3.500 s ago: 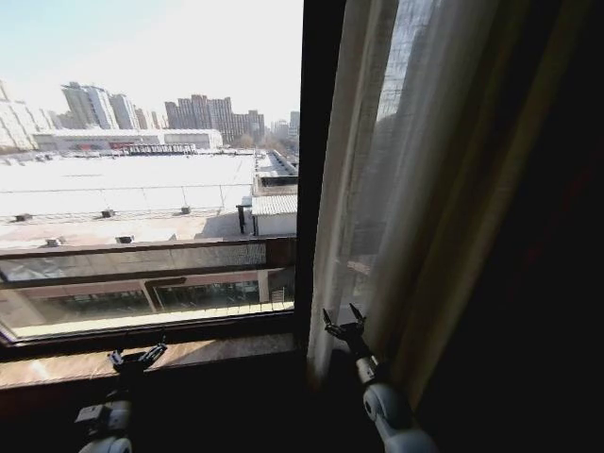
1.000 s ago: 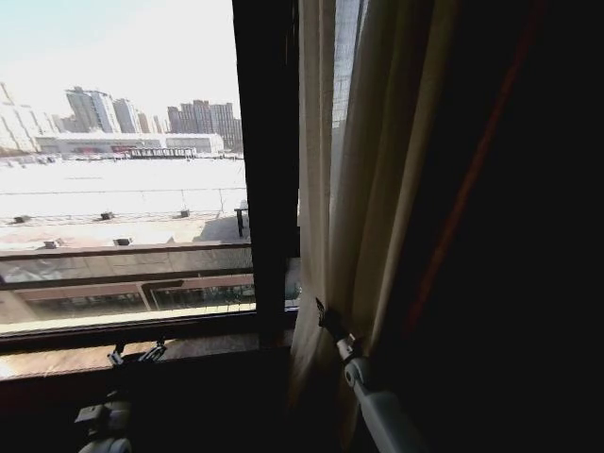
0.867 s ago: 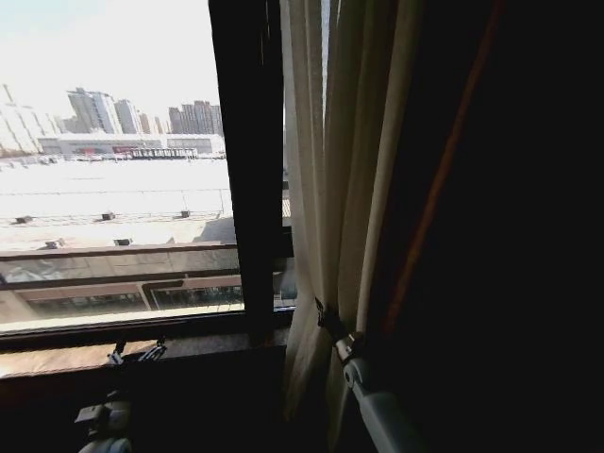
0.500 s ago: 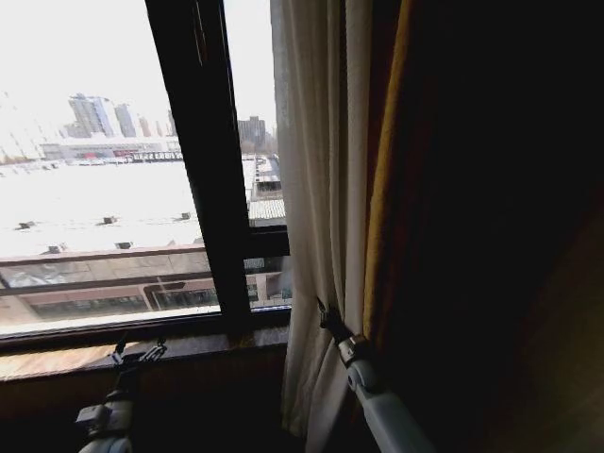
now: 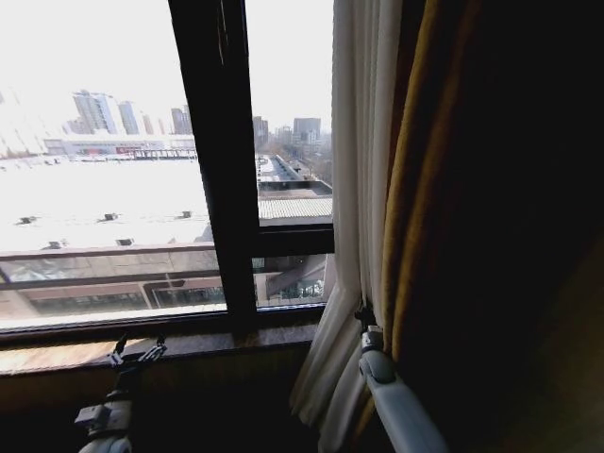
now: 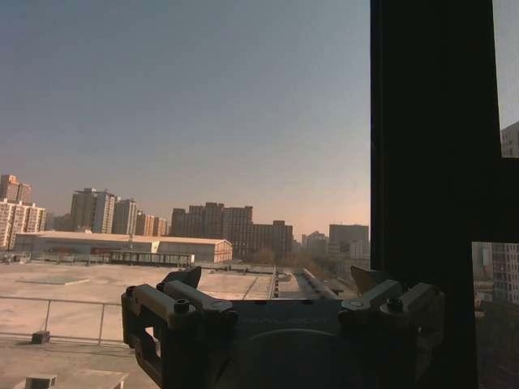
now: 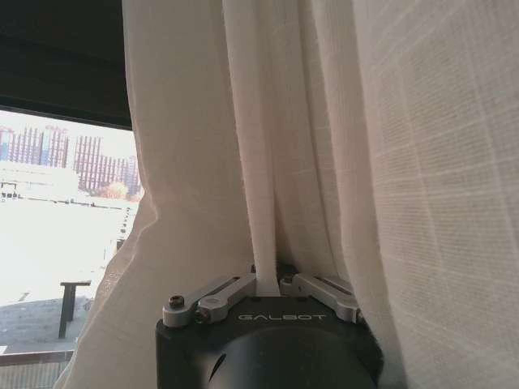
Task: Open the curtains by pulling them apart, changing their state from closed to fully open.
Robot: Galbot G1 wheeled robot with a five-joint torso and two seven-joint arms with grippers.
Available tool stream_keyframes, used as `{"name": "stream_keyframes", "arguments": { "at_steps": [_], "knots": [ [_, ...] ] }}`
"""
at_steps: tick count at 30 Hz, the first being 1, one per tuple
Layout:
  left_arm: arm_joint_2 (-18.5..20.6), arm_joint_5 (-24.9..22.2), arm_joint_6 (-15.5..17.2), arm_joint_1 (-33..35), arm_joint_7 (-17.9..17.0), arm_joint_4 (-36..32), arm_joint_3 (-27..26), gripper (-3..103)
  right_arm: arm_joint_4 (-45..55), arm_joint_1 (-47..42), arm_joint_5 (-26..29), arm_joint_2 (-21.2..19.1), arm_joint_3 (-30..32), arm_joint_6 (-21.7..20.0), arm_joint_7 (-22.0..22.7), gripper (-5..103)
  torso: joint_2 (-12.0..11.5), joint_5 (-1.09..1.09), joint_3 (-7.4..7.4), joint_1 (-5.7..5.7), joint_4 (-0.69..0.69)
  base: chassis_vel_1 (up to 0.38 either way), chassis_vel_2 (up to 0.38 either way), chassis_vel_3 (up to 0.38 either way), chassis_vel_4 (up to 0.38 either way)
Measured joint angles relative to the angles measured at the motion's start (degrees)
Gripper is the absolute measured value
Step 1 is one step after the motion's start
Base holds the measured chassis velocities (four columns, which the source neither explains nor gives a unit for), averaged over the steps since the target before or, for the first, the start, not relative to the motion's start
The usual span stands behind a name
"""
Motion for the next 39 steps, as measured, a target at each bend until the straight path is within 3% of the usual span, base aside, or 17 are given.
{"name": "stream_keyframes", "arguments": {
  "at_steps": [5,7,8,9,13,15,18,20,24,26,27,30,33,39],
  "knots": [
    [0.00,0.00,0.00,0.00,0.00,0.00,-0.01,100,4.01,-1.89,2.96,-0.70,-1.55,-2.11,-0.36,0,0.00,0.00,0.01,0.00,0.01,0.000,0.000,0.000,0.000],
    [0.00,0.00,0.00,0.00,0.00,0.00,0.00,100,7.90,-3.96,5.58,-1.70,-3.29,-2.86,-5.06,-2,0.00,0.01,0.01,0.00,0.00,0.000,0.000,0.000,0.000],
    [0.00,0.00,0.00,0.01,0.00,0.00,0.00,100,9.74,-5.14,6.57,-2.15,-3.86,-2.84,-7.90,2,-0.01,0.04,0.02,0.00,-0.01,0.000,0.000,0.000,0.000],
    [0.00,0.00,0.00,0.01,0.00,0.00,0.00,100,9.74,-5.14,6.57,-2.15,-3.86,-2.84,-7.90,2,-0.01,0.04,0.02,0.00,-0.01,0.000,0.000,0.000,0.000],
    [0.00,0.00,0.00,0.00,0.00,0.00,0.00,100,15.28,-8.39,9.08,-3.78,-5.20,-1.00,-11.84,19,-0.01,0.01,0.02,0.00,0.00,0.000,0.000,0.000,0.000],
    [0.00,0.00,0.00,0.00,0.00,0.00,0.00,100,16.15,-8.94,8.95,-4.10,-5.32,-0.62,-11.85,24,-0.01,0.02,0.01,0.00,0.00,0.000,0.000,0.000,0.000],
    [0.00,0.00,0.00,0.00,0.00,0.00,0.00,100,21.33,-12.51,7.98,-6.31,-5.46,-0.07,-10.97,40,-0.01,0.00,0.01,0.00,0.00,0.000,0.000,0.000,0.000],
    [0.00,0.00,0.00,0.00,0.00,0.00,0.00,100,21.90,-12.99,7.89,-6.65,-5.31,0.22,-10.94,40,-0.01,0.00,0.01,0.00,0.00,0.000,0.000,0.000,0.000],
    [0.00,0.00,0.00,0.00,0.00,0.00,0.00,100,23.60,-15.18,7.68,-8.26,-4.27,2.47,-11.98,63,-0.01,0.01,0.00,0.00,0.00,0.000,0.000,0.000,0.000],
    [0.00,0.00,-0.01,0.00,0.00,0.00,0.00,100,24.10,-15.76,7.72,-8.51,-4.07,2.64,-12.58,63,-0.01,0.00,0.01,0.00,0.00,0.000,0.000,0.000,0.000],
    [0.00,0.00,0.00,0.00,0.00,0.00,0.00,100,24.89,-16.71,7.88,-8.78,-3.92,2.65,-13.57,74,-0.01,0.00,0.00,0.00,0.00,0.000,0.000,0.000,0.000],
    [0.00,0.00,0.00,0.00,0.00,0.00,0.00,100,26.03,-17.91,8.04,-9.04,-3.85,2.32,-14.81,80,-0.01,0.00,0.00,0.00,0.00,0.000,0.000,0.000,0.000],
    [0.00,0.00,0.00,0.00,0.00,0.00,0.00,100,27.48,-19.20,8.39,-9.25,-3.69,1.72,-16.57,95,-0.01,0.00,0.00,0.00,0.00,0.000,0.000,0.000,0.000],
    [0.00,0.00,0.00,0.00,0.00,0.00,0.00,100,28.48,-19.89,8.43,-9.27,-3.63,0.98,-17.15,100,-0.01,0.00,0.00,0.00,0.00,0.000,0.000,0.000,0.000]
  ]
}}
